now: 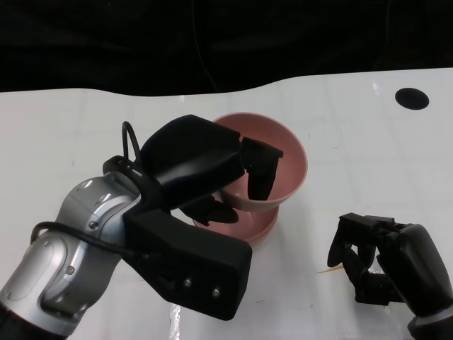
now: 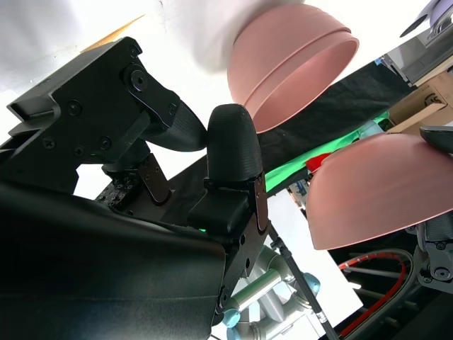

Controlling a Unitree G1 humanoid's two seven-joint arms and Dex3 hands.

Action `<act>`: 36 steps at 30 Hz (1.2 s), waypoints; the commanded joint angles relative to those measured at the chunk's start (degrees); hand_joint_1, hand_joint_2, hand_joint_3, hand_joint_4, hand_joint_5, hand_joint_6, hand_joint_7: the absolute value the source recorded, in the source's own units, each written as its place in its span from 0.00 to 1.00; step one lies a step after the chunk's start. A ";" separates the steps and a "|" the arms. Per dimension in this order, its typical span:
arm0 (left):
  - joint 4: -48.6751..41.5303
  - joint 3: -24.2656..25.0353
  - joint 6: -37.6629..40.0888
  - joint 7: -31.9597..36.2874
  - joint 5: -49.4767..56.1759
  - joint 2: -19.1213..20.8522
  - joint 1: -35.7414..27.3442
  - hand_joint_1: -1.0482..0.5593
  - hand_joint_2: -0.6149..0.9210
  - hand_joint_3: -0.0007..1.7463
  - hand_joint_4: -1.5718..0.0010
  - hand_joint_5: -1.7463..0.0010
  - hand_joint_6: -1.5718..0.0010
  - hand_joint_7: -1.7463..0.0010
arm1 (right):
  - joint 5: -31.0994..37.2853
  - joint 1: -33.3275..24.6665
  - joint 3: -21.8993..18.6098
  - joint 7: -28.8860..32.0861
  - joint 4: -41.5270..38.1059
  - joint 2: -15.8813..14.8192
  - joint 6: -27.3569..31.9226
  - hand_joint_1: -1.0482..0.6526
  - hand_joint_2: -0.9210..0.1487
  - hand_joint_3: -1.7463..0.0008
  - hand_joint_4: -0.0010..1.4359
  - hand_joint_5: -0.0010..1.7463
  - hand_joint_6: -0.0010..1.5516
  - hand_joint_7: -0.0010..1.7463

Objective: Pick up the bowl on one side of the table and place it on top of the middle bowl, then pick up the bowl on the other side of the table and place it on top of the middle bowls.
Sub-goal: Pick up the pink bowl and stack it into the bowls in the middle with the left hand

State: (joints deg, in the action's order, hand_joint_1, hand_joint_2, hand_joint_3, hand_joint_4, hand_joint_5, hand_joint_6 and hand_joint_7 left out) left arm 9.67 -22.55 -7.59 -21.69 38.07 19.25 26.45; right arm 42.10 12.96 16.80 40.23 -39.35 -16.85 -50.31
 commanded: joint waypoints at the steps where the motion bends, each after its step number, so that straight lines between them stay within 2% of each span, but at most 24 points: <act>1: 0.07 0.32 -0.19 0.86 0.50 0.27 -0.25 0.57 0.94 0.14 0.51 0.00 0.51 0.21 | -0.58 -0.51 -0.23 -0.02 0.22 -0.99 -0.02 0.52 0.43 0.24 0.63 1.00 0.46 0.94; 8: -0.80 0.60 -0.49 1.72 0.10 0.30 -1.42 0.59 0.94 0.13 0.52 0.00 0.54 0.16 | -0.57 -0.62 -0.34 -0.29 0.51 -1.26 0.16 0.52 0.43 0.24 0.64 1.00 0.46 0.94; 10: -1.04 0.67 -0.74 2.31 0.06 0.28 -1.72 0.60 0.95 0.15 0.52 0.00 0.56 0.10 | -0.56 -0.71 -0.38 -0.26 0.66 -1.28 0.22 0.52 0.43 0.24 0.64 1.00 0.46 0.94; 17: -1.80 0.91 -1.04 2.83 -0.17 0.43 -2.69 0.60 0.94 0.20 0.51 0.00 0.60 0.02 | -0.47 -0.44 -0.32 0.42 -0.18 -1.63 -0.84 0.53 0.44 0.23 0.64 1.00 0.46 0.94; 22: -1.92 1.11 -0.87 2.70 -0.26 0.59 -3.07 0.60 0.94 0.22 0.51 0.00 0.61 0.02 | -0.91 -0.44 -0.36 -0.04 -0.43 -1.71 -1.18 0.53 0.45 0.23 0.64 1.00 0.46 0.94; 24: -2.06 1.35 -1.01 2.73 -0.66 0.70 -3.37 0.60 0.89 0.31 0.51 0.00 0.60 0.03 | -0.73 -0.44 -0.38 0.05 -0.37 -1.84 -1.08 0.52 0.45 0.23 0.64 1.00 0.46 0.94; 28: -2.17 1.58 -1.35 3.34 -0.28 0.91 -3.92 0.59 0.86 0.36 0.51 0.00 0.58 0.07 | -0.88 -0.59 -0.43 -0.18 -0.18 -1.98 -0.98 0.52 0.45 0.22 0.64 1.00 0.46 0.94; 32: -2.42 1.75 -1.22 3.65 -0.17 0.91 -4.35 0.59 0.83 0.41 0.52 0.00 0.61 0.01 | -1.81 -0.65 -0.56 -1.24 -0.27 -2.03 -1.35 0.52 0.46 0.22 0.64 1.00 0.46 0.94; 36: -3.40 1.76 -2.33 4.99 -0.48 0.80 -4.68 0.60 0.82 0.42 0.51 0.00 0.61 0.00 | -2.02 -0.81 -0.69 -1.58 -0.04 -2.15 -1.31 0.52 0.47 0.22 0.64 1.00 0.46 0.94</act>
State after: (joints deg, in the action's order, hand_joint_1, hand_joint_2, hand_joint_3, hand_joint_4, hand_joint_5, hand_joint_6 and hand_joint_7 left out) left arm 7.01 -21.34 -9.42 -17.80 37.70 19.59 22.35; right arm 40.88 12.83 16.60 38.78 -39.34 -17.87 -51.35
